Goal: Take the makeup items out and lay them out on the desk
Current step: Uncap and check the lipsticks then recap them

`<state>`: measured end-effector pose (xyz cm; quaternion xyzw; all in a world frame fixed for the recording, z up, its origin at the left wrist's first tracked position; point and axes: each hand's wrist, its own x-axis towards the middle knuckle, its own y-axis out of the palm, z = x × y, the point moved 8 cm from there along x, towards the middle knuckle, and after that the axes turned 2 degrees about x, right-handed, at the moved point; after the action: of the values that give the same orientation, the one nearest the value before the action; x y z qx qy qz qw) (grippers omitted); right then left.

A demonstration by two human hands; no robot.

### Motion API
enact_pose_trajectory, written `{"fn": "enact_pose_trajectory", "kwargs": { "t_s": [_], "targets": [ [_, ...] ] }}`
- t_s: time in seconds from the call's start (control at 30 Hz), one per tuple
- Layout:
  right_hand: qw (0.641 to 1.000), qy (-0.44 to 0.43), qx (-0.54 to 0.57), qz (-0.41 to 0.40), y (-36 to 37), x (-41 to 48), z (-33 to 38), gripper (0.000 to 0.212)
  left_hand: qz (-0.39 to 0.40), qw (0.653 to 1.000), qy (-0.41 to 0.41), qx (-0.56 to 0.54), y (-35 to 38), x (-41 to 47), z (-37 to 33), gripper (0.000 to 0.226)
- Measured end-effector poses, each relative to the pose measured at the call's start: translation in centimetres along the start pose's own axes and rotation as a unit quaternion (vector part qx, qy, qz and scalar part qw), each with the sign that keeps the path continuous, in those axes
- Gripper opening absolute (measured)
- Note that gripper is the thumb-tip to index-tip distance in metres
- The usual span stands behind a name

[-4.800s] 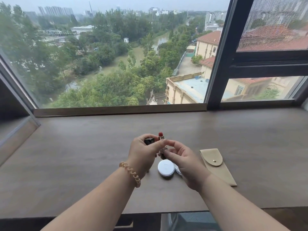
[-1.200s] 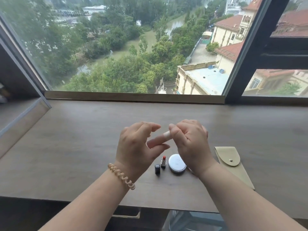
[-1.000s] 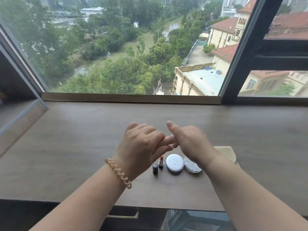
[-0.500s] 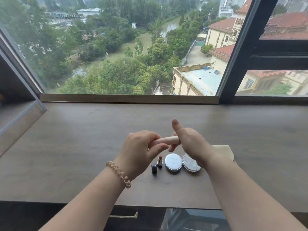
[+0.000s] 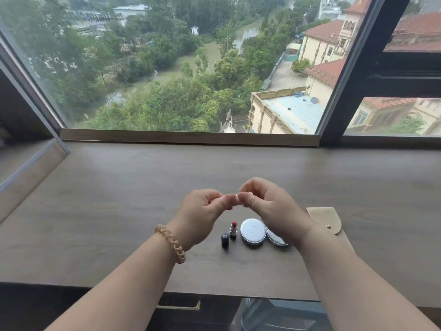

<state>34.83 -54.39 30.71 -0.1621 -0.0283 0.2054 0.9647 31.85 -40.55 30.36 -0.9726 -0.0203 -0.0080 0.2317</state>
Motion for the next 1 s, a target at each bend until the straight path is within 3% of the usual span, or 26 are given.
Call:
{"fn": "enact_pose_trajectory", "kwargs": {
  "t_s": [0.07,0.13,0.2,0.33,0.47,0.63,0.83,0.9,1.0],
  "targets": [
    [0.999,0.032,0.019,0.016,0.2,0.0,-0.5,0.025,-0.005,0.999,0.016,0.041,-0.3,-0.2,0.0,0.034],
    [0.996,0.08,0.014,0.028,0.7,0.3,-1.5,0.04,-0.027,0.985,0.078,0.154,-0.5,-0.6,-0.9,0.019],
    [0.996,0.087,0.007,0.029,1.1,0.4,-1.8,0.04,-0.041,0.975,0.109,0.191,-0.5,-0.7,-1.4,0.017],
    [0.996,0.059,0.06,0.038,1.0,0.4,-1.3,0.01,-0.024,0.998,0.015,0.062,-0.6,0.2,0.7,0.034],
    [0.994,0.098,0.016,0.049,0.3,0.4,-1.5,0.034,-0.001,0.999,0.01,0.051,-0.1,0.2,1.0,0.026],
    [0.995,0.053,-0.07,0.051,0.2,0.4,-1.3,0.01,0.014,0.998,0.0,0.057,-0.2,0.1,1.6,0.032],
    [0.989,0.077,-0.095,0.082,0.9,0.1,-2.2,0.022,0.022,1.0,-0.004,0.019,0.0,0.0,2.1,0.02],
    [0.989,0.049,-0.115,0.075,0.9,0.1,-1.8,0.01,0.027,0.999,-0.002,0.032,-0.1,-0.1,2.0,0.017],
    [0.993,0.033,-0.092,0.067,0.8,0.2,-1.3,0.018,0.029,0.999,-0.001,0.041,-0.2,-0.3,1.8,0.016]
  ]
}}
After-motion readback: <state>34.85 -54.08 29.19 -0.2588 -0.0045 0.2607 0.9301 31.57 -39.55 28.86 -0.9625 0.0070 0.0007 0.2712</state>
